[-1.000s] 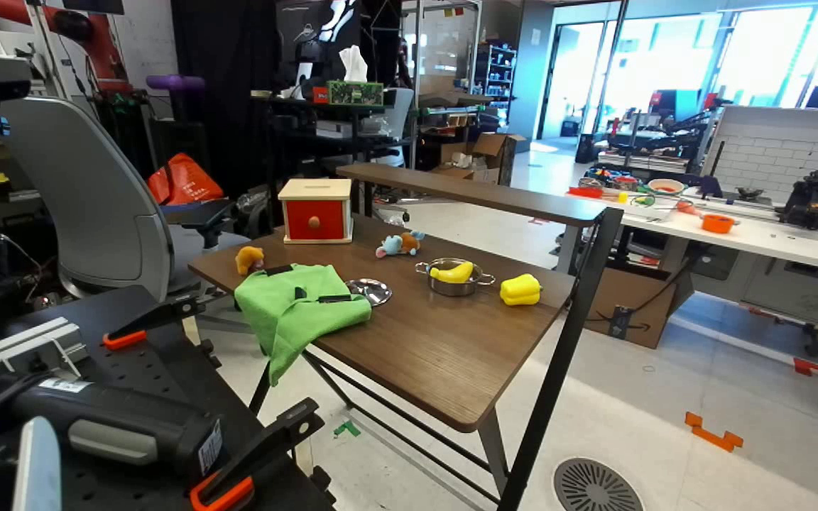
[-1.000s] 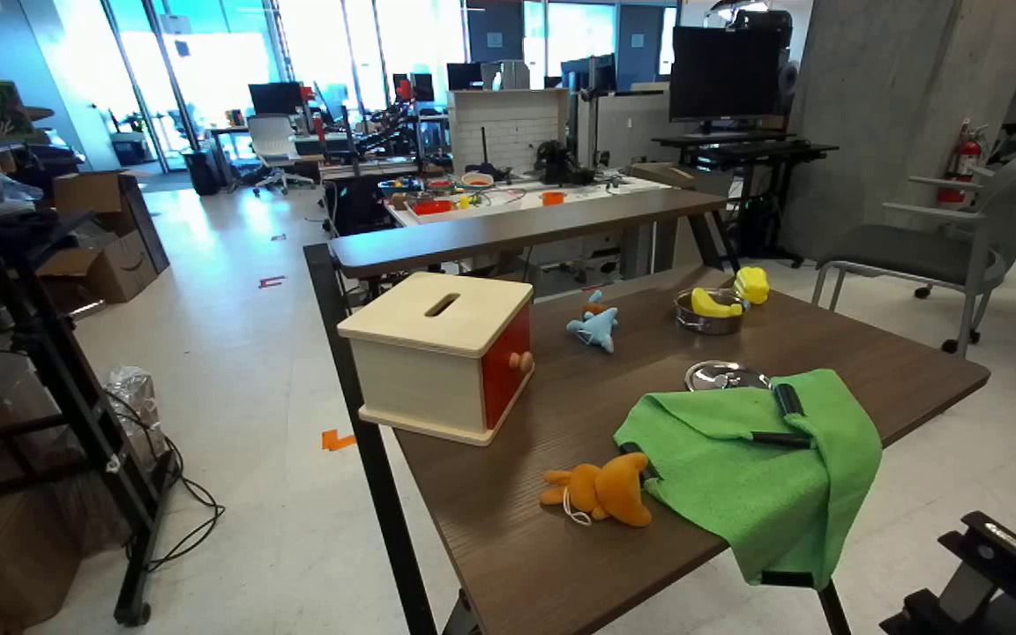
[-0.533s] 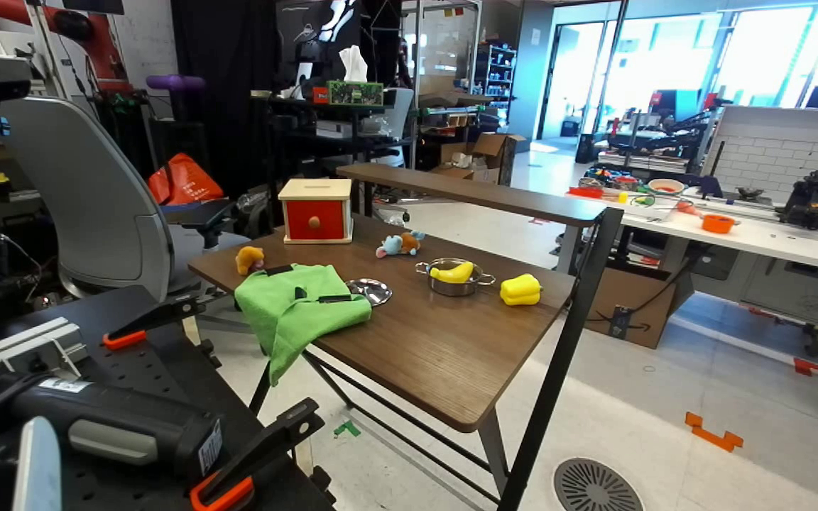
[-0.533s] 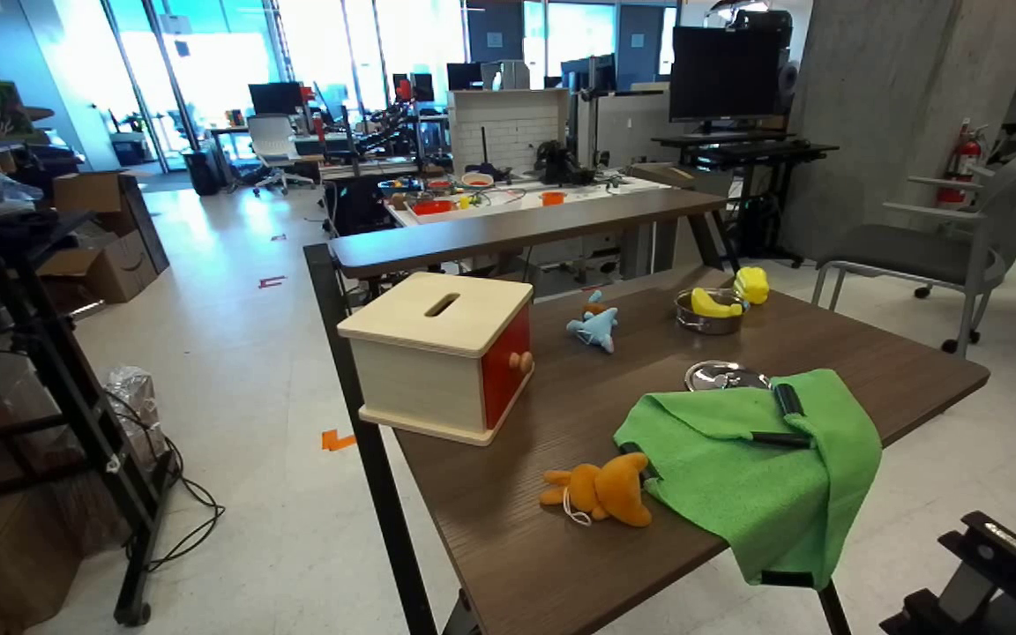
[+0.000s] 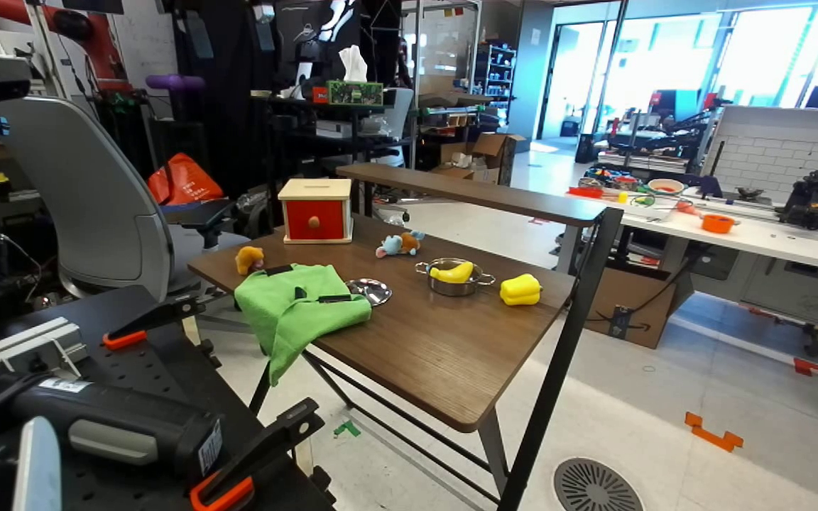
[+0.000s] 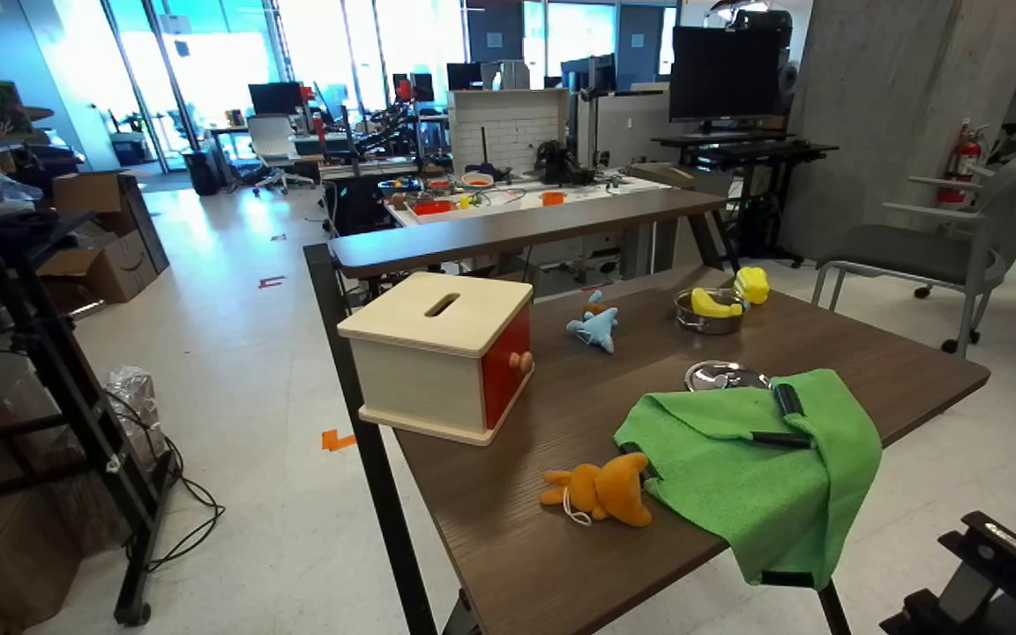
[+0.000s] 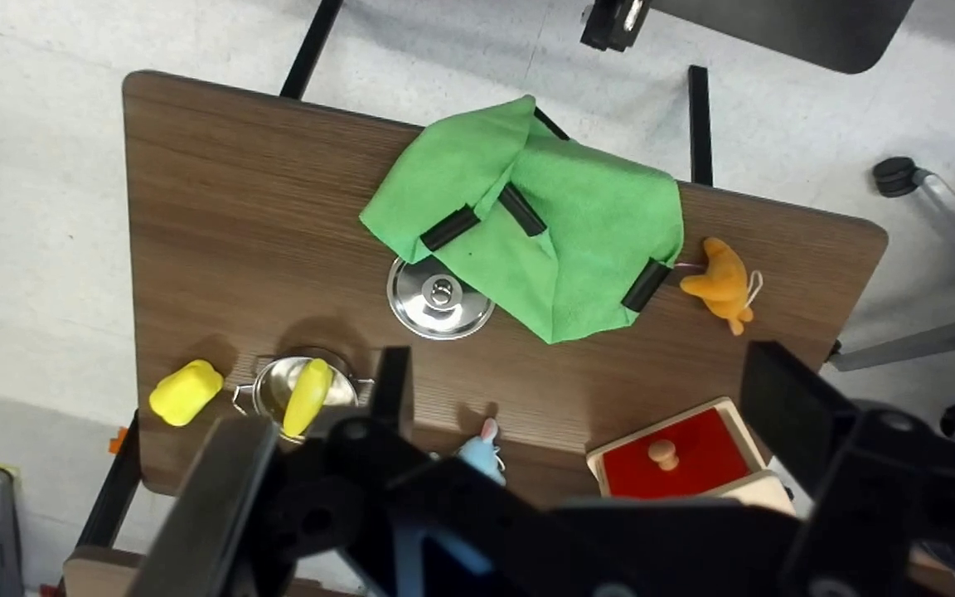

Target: Move the cloth to the right

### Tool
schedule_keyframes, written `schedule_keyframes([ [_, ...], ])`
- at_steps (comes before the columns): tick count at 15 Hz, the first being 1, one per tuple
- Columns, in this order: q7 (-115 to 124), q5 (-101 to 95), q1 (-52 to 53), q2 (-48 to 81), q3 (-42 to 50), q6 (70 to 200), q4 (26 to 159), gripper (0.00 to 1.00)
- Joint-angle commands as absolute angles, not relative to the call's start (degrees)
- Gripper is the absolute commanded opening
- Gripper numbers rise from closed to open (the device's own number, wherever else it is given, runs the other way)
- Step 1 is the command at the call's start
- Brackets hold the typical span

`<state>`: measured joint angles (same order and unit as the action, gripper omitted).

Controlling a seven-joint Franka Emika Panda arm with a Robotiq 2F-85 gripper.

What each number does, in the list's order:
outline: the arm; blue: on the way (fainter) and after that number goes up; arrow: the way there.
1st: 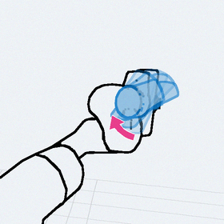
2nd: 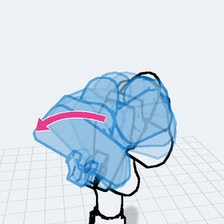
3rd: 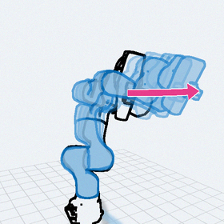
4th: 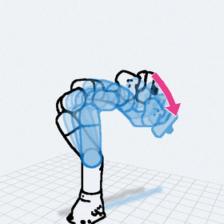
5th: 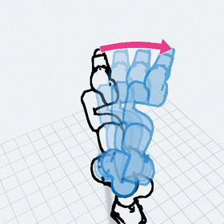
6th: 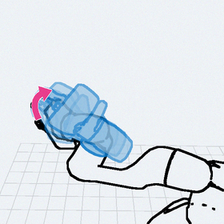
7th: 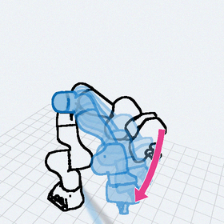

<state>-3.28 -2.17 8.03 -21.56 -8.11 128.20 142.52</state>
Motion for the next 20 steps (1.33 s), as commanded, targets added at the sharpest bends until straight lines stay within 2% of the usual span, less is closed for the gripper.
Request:
schedule_keyframes([
  [1, -4.7, -3.0, 8.0, -14.7, -7.6, 134.2, 141.7, 1.0],
  [14, -13.3, 8.6, 6.7, 12.6, -8.6, 152.5, 138.6, 1.0],
  [20, -10.7, 7.9, 5.0, 23.2, -8.5, 153.1, 133.1, 1.0],
])
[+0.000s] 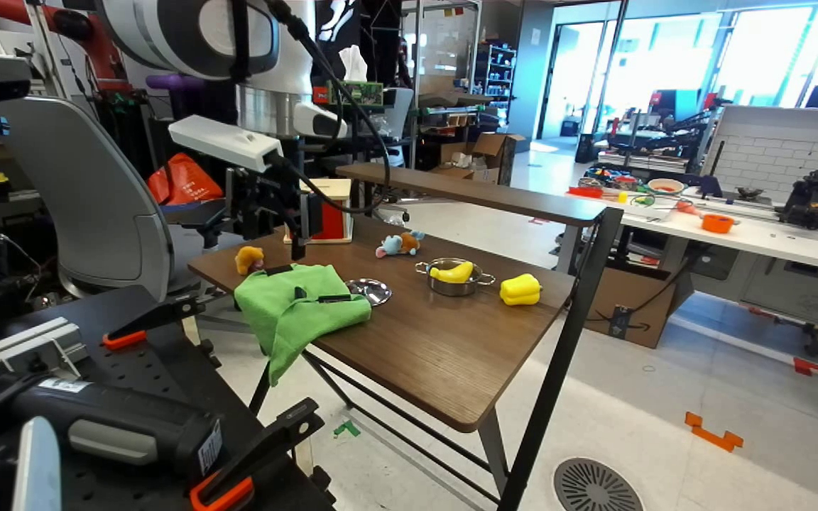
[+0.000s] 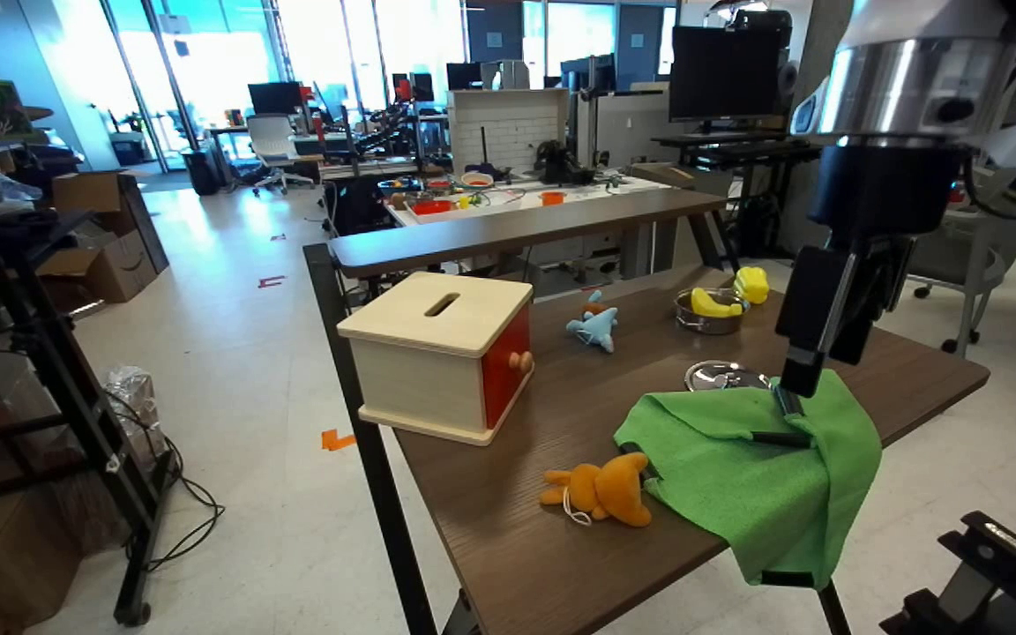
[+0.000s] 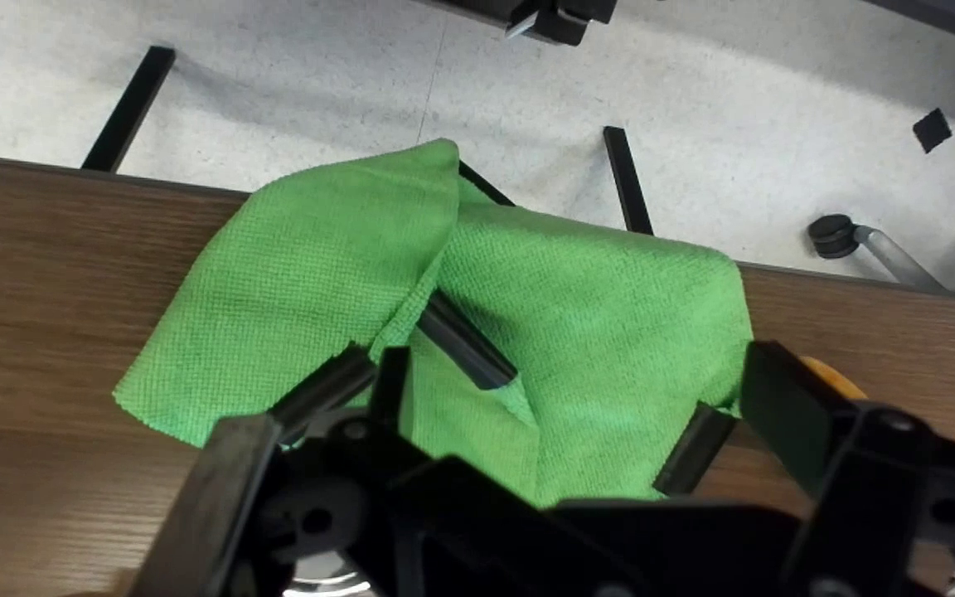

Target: Move the cloth to the right

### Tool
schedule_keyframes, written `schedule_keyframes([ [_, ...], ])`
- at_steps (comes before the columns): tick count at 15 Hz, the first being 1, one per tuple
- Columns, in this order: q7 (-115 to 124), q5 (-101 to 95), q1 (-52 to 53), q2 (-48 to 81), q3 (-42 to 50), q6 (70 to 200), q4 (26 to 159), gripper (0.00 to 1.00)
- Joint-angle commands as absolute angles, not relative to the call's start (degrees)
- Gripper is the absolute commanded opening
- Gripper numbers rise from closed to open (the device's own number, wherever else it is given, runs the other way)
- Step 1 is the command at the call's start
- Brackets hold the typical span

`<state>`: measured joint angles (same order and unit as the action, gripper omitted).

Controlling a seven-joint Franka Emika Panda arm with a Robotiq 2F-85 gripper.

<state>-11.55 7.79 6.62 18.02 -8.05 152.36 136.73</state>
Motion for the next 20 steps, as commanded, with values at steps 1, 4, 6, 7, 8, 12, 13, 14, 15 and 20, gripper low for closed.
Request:
schedule_keyframes([
  [1, -9.8, 7.1, 5.0, 24.9, -8.0, 152.5, 131.9, 1.0],
  [4, -7.6, 5.3, 5.1, 29.5, -6.6, 151.5, 128.7, 1.0],
  [6, -6.3, 4.5, 5.4, 32.5, -5.7, 150.7, 126.4, 1.0],
  [7, -5.8, 4.1, 5.5, 33.9, -5.2, 150.7, 125.2, 1.0],
  [8, -5.1, 3.6, 5.6, 35.2, -4.9, 150.7, 124.2, 1.0],
  [12, -2.0, 1.7, 6.1, 39.9, -2.9, 151.1, 120.0, 1.0],
  [13, -1.3, 1.6, 5.9, 40.7, -2.5, 150.9, 119.1, 1.0],
  [14, -0.7, 1.6, 5.7, 41.1, -2.2, 150.7, 118.7, 1.0],
  [15, 0.0, 1.5, 5.7, 41.3, -1.6, 150.7, 118.3, 1.0],
  [20, 2.8, 1.7, 4.4, 41.9, 1.4, 150.7, 117.8, 1.0],
])
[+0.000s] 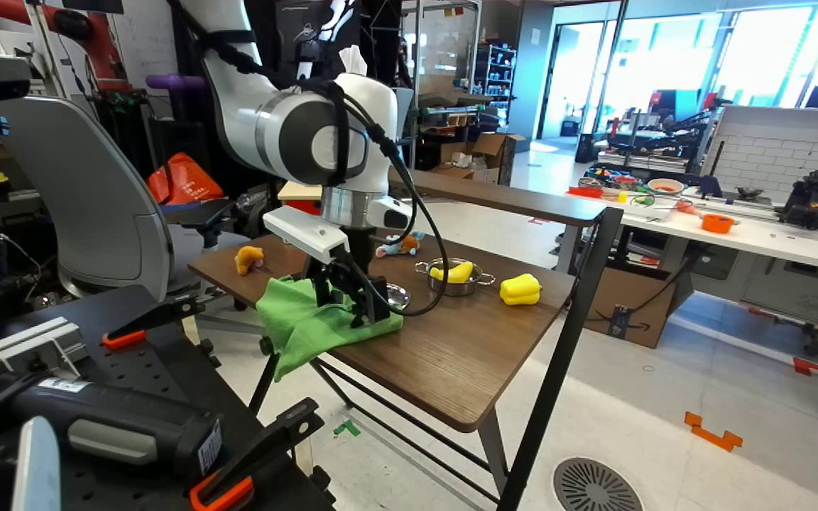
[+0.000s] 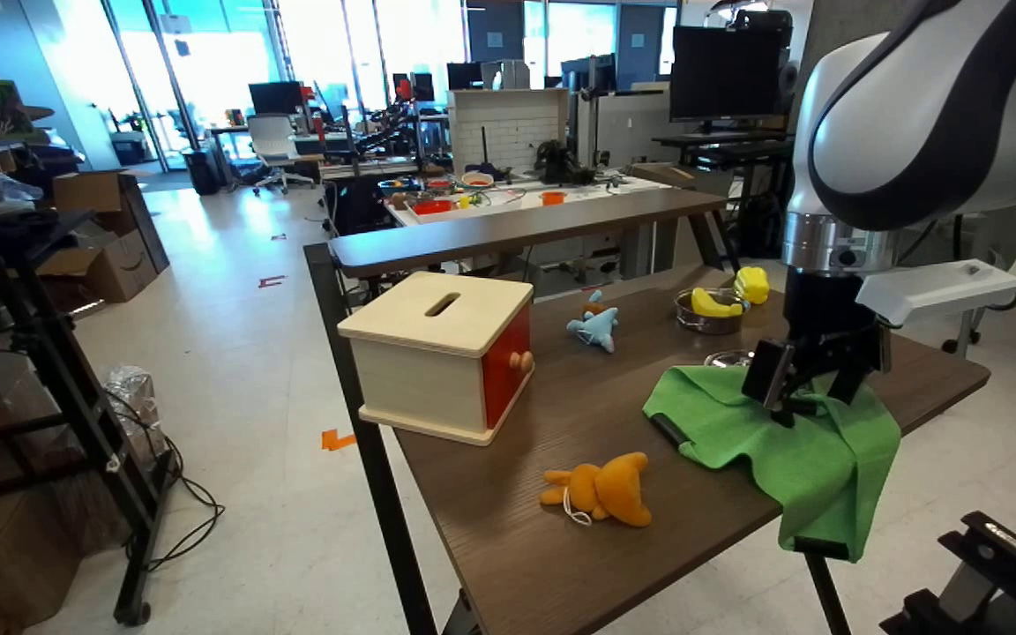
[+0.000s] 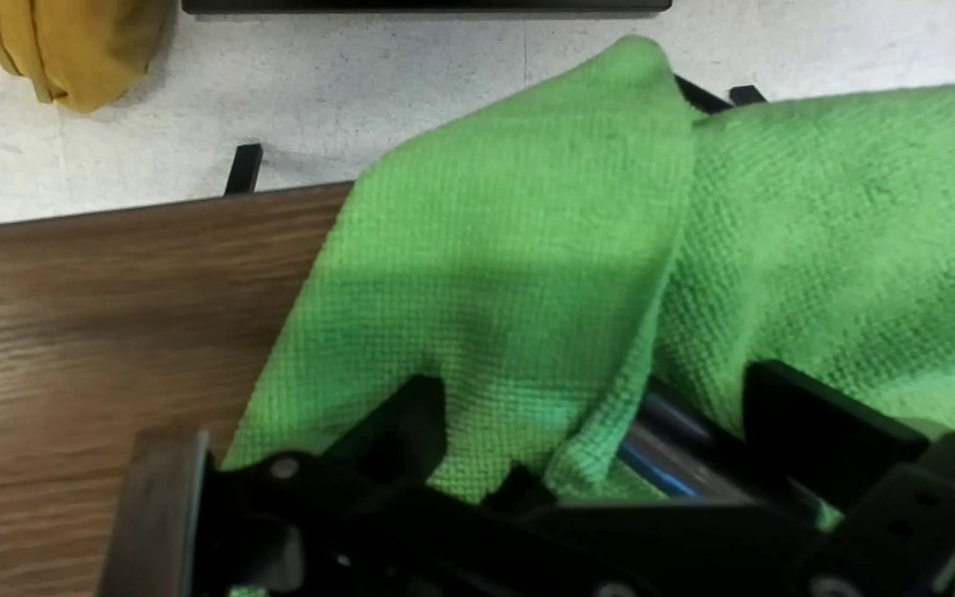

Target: Move the cloth to the right

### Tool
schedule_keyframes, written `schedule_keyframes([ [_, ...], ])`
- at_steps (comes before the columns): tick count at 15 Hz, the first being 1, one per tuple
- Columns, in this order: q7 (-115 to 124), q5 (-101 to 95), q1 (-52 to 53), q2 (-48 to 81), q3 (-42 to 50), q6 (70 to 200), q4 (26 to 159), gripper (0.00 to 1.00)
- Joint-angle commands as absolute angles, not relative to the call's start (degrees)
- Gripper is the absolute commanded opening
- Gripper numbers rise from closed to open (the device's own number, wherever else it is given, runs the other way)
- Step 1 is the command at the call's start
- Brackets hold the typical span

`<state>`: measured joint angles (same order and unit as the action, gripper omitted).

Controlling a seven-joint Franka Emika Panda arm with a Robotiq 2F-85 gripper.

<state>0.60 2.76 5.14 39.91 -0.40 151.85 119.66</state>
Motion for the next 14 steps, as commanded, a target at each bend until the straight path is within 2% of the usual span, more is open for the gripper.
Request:
schedule_keyframes([
  [1, 3.1, 1.9, 3.8, 41.8, 1.9, 150.7, 117.9, 1.0],
  [14, 5.2, 2.4, -1.1, 41.5, 5.0, 149.5, 116.3, 1.0],
])
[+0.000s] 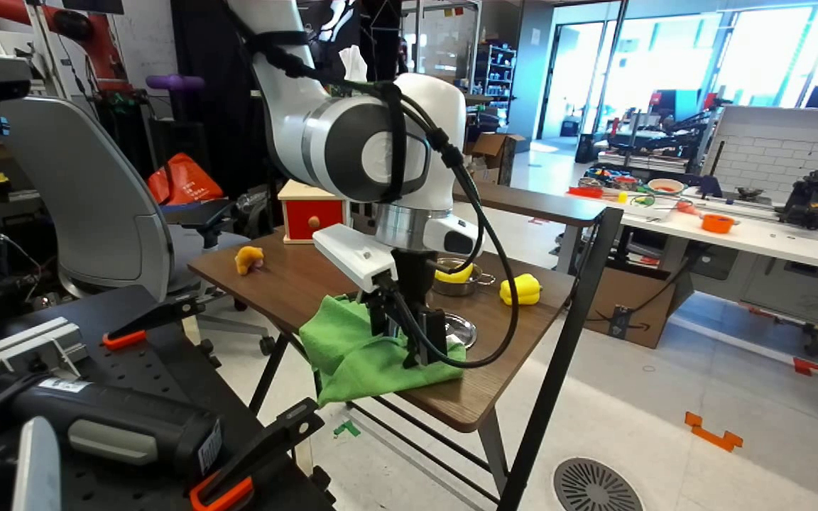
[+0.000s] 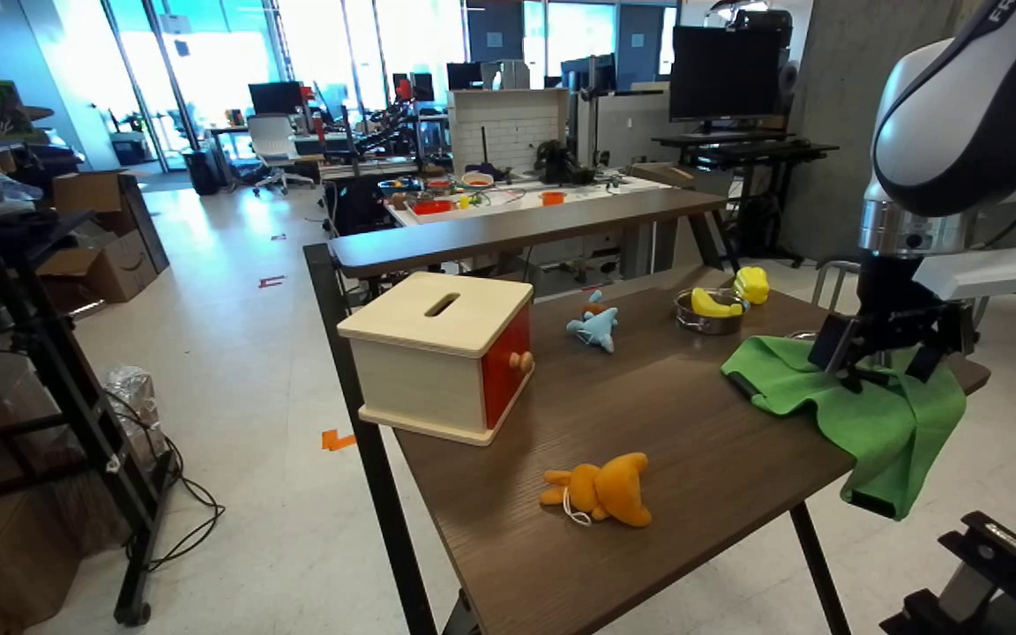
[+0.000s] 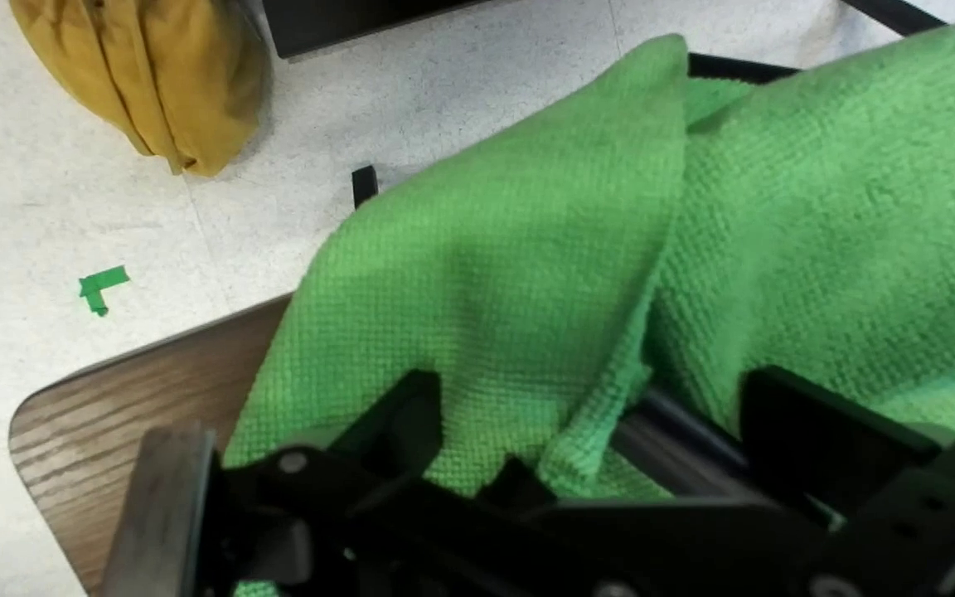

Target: Move the cloth to the right

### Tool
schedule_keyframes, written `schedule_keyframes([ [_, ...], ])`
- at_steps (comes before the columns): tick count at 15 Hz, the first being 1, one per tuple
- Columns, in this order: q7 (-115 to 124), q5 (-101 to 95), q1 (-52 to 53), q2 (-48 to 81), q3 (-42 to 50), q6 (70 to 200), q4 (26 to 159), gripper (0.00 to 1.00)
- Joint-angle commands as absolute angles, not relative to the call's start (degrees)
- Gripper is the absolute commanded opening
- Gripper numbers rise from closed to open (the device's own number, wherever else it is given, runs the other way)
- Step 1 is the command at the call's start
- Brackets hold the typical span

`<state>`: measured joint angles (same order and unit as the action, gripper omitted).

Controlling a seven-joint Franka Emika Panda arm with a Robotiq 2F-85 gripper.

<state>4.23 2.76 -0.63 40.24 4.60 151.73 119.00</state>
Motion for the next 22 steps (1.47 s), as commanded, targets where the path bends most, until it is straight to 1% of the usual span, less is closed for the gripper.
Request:
schedule_keyframes([
  [1, 5.4, 2.3, -1.3, 41.5, 5.2, 149.2, 115.9, 1.0],
  [10, 6.4, 2.5, -2.5, 43.4, 5.8, 143.7, 109.4, 1.0],
  [14, 6.3, 2.4, -2.6, 43.0, 5.7, 144.6, 108.7, 1.0],
  [19, 0.9, 3.8, -4.1, 36.4, 1.9, 146.6, 114.2, 1.0],
  [22, -5.0, 7.8, -7.3, 33.5, -2.8, 148.1, 116.1, 1.0],
])
